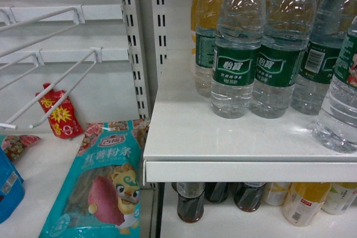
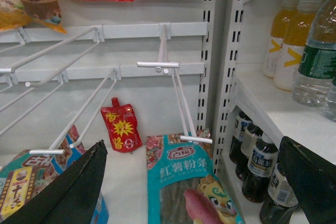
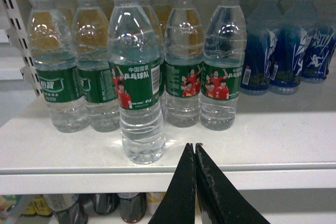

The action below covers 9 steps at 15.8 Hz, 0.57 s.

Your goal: Move water from second to third shelf

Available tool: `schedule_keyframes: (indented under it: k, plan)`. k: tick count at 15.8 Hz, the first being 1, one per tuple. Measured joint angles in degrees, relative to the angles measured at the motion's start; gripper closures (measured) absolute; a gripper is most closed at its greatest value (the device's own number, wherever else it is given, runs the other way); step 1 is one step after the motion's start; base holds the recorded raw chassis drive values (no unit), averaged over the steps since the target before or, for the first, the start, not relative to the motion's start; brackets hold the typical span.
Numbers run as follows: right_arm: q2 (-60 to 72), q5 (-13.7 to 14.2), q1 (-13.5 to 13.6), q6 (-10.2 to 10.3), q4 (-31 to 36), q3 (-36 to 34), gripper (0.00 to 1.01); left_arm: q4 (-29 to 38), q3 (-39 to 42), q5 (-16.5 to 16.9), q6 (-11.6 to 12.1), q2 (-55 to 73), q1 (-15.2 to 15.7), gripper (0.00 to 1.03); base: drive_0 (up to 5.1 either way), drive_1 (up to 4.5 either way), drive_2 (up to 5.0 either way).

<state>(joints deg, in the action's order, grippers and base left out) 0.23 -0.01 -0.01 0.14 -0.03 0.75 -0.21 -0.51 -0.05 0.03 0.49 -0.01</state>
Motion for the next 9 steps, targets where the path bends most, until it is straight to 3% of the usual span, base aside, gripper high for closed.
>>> schedule_keyframes:
  k: [9]
  plan:
    - [0.0,0.0,0.0,0.0,-0.2,0.0,0.99,0.0,0.0,0.0,0.0,0.0,0.0,0.05,0.0,0.00,0.0]
